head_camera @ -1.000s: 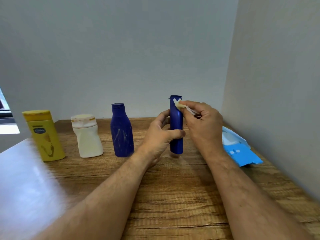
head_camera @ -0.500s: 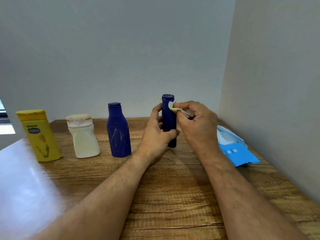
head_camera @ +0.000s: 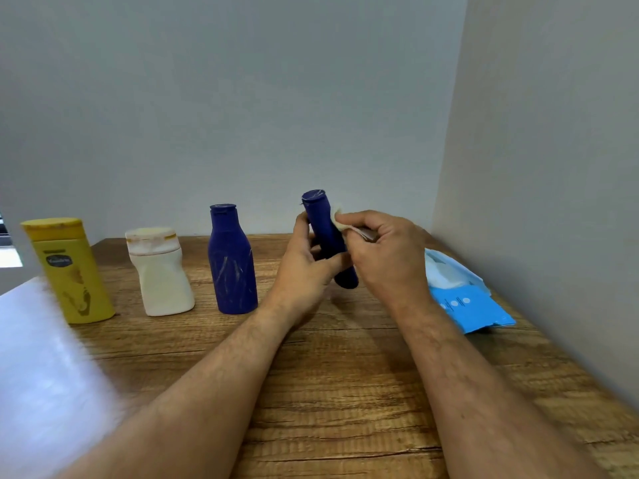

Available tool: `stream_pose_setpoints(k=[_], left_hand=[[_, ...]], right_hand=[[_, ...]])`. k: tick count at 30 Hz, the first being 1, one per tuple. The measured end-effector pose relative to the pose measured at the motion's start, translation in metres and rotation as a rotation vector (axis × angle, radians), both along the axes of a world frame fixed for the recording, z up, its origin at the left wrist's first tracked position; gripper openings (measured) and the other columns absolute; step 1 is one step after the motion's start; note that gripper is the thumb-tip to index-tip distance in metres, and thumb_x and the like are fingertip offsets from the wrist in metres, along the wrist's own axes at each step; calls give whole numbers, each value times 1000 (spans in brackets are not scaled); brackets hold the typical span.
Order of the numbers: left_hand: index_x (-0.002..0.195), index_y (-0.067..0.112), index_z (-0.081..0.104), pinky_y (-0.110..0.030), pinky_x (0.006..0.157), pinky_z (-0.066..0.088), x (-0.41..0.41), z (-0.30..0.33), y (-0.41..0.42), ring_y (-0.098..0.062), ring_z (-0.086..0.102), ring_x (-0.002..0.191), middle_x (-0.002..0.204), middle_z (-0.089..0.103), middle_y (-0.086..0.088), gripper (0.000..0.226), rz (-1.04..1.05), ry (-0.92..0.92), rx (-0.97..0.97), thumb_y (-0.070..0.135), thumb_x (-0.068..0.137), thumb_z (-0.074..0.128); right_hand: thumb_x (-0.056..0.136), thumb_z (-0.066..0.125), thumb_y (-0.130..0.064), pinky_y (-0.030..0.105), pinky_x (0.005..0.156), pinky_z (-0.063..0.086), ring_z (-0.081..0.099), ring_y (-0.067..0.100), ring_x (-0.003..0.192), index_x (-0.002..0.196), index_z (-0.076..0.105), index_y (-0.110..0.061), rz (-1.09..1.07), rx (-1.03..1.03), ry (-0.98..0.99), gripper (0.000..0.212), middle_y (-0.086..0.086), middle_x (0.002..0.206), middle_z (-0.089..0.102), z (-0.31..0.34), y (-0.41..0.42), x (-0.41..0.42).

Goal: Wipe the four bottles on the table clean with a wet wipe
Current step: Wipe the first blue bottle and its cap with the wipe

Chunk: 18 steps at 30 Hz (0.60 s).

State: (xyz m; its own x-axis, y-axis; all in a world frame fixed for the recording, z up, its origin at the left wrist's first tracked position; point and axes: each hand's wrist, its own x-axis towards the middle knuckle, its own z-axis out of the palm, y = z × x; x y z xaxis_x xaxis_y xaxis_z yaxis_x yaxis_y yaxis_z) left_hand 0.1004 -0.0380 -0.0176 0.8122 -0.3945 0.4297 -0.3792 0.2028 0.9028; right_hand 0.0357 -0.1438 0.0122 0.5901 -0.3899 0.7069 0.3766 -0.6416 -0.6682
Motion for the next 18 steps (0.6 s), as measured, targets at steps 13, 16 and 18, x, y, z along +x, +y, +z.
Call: stream_pose_setpoints(k=[13,16,18], left_hand=[[121,6,66,-44,91,55,-4,12,6,-24,75,91,103,76,-14,33,-239,534,-348,23,105,43],[123,-3,61,-47,99,54,1,13,7,-30,69,100,109,71,-21,39,-163,607,-399,26,107,41],[130,-4,56,-53,108,47,6,12,6,-33,62,109,119,64,-24,44,-145,640,-426,29,107,41]], right_hand=[[86,64,-11,31,87,58,69,3,92,102,77,-31,58,9,82,29,-13,102,75,-6,-9,6],[81,68,-13,17,80,54,67,6,89,101,78,-28,49,-184,240,27,-7,104,75,-7,-8,1],[81,68,-16,8,69,46,64,5,83,104,78,-26,58,-252,288,26,-4,105,75,-7,-8,1]])
